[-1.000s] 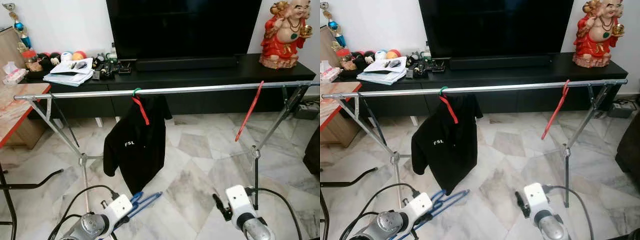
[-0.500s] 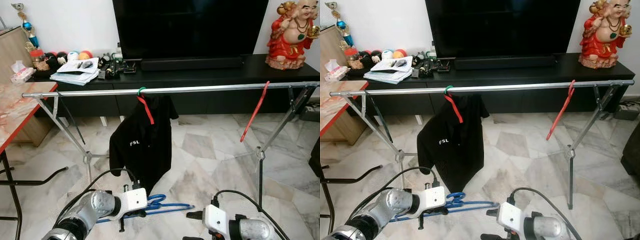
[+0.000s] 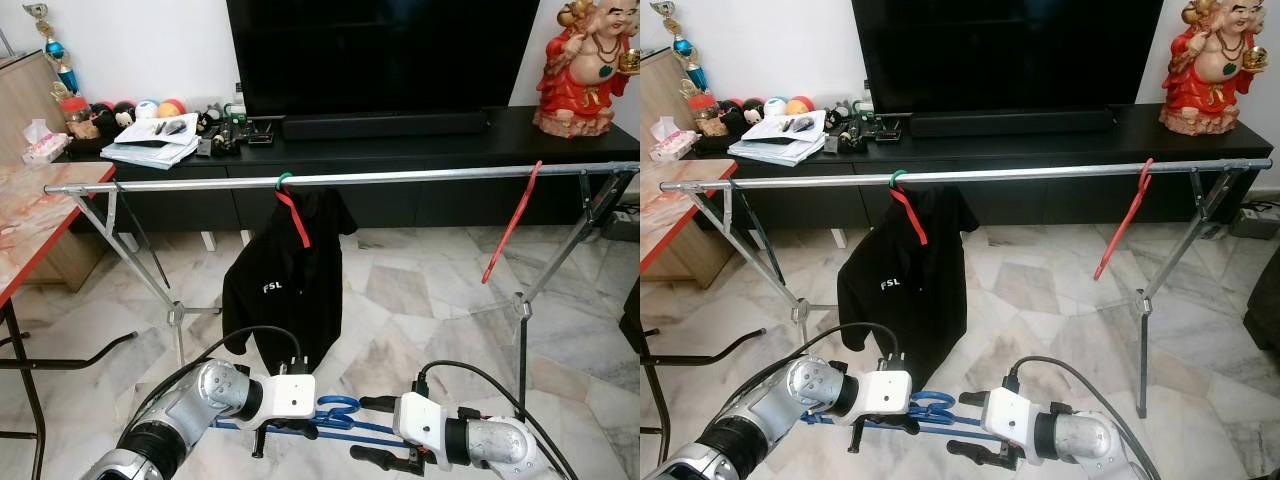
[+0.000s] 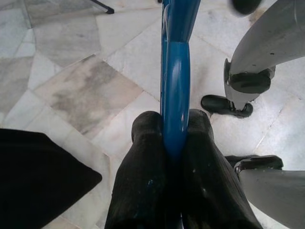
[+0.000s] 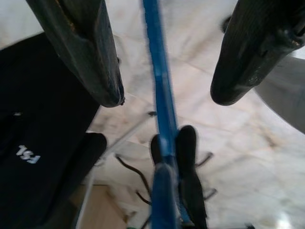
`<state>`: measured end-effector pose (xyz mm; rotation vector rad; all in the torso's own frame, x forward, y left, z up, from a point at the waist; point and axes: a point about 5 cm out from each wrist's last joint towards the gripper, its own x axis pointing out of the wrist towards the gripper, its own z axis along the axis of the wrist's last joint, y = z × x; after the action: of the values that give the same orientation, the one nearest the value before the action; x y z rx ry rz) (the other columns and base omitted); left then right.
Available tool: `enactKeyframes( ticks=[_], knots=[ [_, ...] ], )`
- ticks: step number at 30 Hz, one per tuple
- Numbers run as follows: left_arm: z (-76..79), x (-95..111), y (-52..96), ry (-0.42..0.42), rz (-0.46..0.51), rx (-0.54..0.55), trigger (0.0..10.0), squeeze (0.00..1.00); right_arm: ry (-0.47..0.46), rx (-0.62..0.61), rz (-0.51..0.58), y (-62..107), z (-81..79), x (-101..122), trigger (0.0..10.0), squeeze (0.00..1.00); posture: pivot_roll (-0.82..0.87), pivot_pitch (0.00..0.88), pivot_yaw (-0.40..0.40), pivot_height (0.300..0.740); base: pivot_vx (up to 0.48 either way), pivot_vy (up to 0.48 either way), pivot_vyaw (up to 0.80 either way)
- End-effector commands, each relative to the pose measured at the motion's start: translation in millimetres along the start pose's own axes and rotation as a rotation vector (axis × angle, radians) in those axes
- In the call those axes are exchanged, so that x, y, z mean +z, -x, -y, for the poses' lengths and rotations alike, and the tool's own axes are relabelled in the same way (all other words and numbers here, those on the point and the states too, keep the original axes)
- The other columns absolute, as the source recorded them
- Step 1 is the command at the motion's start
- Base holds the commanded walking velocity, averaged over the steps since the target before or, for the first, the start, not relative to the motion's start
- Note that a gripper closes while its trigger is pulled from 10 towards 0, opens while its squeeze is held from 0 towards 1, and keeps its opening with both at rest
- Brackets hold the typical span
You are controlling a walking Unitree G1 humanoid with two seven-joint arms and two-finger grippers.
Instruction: Hang hanger
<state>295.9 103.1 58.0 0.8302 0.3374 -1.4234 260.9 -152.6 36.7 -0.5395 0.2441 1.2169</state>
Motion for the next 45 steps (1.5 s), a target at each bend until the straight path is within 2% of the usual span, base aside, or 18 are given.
enactKeyframes(
  ticks=[1, 15, 24, 26, 36, 45],
  knots=[
    [-1.3, 1, 3.0, -0.017, -0.017, -0.009, 10.0, 0.00, 0.035, -0.007, -0.003, -2.7, 2.3, 2, 10.0, 0.00, 0.03, 0.037, 0.077, 0.740, 0.000, 0.000, 0.00],
    [-1.4, 11, 2.2, -0.076, -0.019, -0.023, 10.0, 0.00, 0.025, 0.062, -0.042, -15.3, -11.9, -6, 10.0, 0.00, 0.04, 0.030, 0.072, 0.740, 0.000, 0.000, 0.00],
    [-0.3, 14, 2.0, -0.082, -0.020, -0.022, 10.0, 0.00, 0.004, 0.025, -0.054, -22.8, -13.0, -9, 10.0, 0.00, 0.05, 0.026, 0.069, 0.740, 0.000, 0.000, 0.00],
    [-0.1, 13, 2.2, -0.079, -0.020, -0.020, 10.0, 0.00, 0.001, 0.020, -0.049, -22.9, -12.4, -9, 0.0, 0.00, 0.05, 0.027, 0.069, 0.740, 0.000, 0.000, 0.00],
    [0.7, 14, 3.1, -0.077, -0.022, -0.025, 10.0, 0.00, -0.012, -0.032, -0.044, -17.0, -2.4, -10, 0.0, 0.00, 0.05, 0.024, 0.072, 0.740, 0.000, 0.000, 0.00],
    [0.8, 14, 3.6, -0.072, -0.023, -0.024, 10.0, 0.00, -0.045, -0.017, -0.026, -21.7, -7.7, -11, 0.0, 0.00, 0.05, 0.027, 0.074, 0.740, 0.000, 0.000, 0.00]
  ],
)
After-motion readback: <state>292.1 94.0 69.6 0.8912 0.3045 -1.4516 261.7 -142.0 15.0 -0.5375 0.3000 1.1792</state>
